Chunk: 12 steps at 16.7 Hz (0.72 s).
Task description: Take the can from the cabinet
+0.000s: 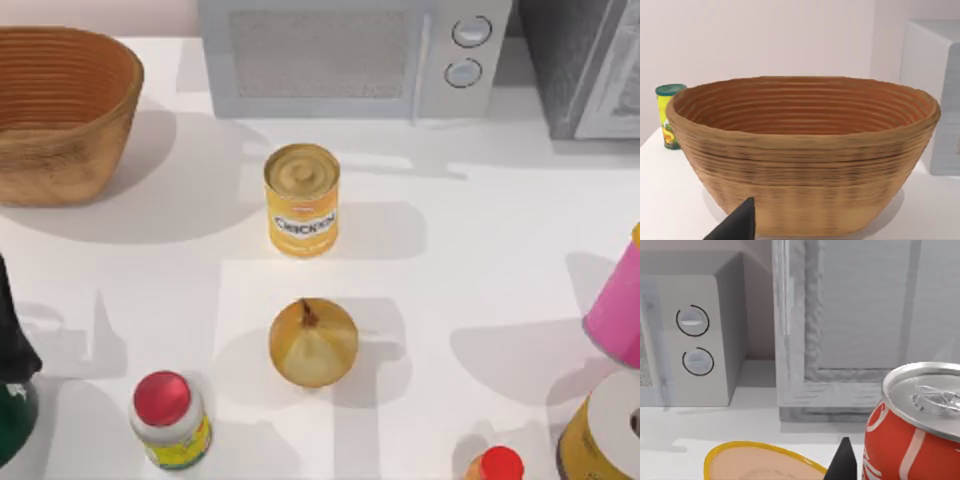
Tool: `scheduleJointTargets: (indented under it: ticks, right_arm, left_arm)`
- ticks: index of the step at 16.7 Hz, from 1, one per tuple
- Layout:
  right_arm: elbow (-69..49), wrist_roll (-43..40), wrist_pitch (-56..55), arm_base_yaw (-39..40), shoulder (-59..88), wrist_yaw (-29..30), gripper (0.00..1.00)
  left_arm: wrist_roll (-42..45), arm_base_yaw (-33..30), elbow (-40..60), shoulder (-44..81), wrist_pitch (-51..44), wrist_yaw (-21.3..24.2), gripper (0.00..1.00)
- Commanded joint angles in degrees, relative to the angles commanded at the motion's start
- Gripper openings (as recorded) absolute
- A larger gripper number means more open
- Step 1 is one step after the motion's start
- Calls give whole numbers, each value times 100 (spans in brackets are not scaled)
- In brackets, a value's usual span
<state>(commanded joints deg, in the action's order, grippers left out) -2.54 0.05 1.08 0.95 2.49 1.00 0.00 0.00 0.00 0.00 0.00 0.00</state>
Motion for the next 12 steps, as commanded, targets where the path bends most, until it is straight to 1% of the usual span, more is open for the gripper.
scheduleJointTargets:
  ticks: [2, 9, 12]
  right_arm:
    - [229, -4, -97, -85, -225, -90, 0]
    - [233, 0, -137, -100, -170, -136, 0]
    - [4, -41, -500, -319, 293, -518, 0]
  left_arm:
    - [0, 0, 0, 0, 0, 0, 100]
    - [0, 0, 0, 0, 0, 0, 100]
    - [0, 0, 0, 0, 0, 0, 100]
